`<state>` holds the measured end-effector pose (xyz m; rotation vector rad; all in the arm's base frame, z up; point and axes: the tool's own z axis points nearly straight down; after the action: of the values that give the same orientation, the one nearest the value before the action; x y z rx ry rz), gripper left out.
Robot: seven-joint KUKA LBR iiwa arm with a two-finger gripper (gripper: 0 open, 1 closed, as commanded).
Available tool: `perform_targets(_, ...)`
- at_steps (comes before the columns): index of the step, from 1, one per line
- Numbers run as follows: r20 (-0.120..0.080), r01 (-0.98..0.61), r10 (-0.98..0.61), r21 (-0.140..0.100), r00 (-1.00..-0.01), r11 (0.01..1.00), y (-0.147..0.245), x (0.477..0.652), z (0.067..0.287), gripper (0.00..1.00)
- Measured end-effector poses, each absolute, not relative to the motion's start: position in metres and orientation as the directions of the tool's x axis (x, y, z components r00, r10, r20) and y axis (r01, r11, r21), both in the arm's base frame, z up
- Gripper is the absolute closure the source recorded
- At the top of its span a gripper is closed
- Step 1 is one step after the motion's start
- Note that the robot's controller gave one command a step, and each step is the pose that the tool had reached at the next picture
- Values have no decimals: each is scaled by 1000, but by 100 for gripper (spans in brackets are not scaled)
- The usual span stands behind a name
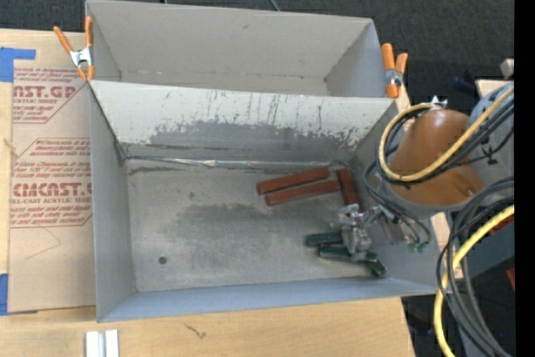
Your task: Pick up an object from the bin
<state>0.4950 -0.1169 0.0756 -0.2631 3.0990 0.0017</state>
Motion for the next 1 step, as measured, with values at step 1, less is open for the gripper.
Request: perform_targets(1, 5, -191, -191, 3, -981, 981, -108, 491, 124, 100)
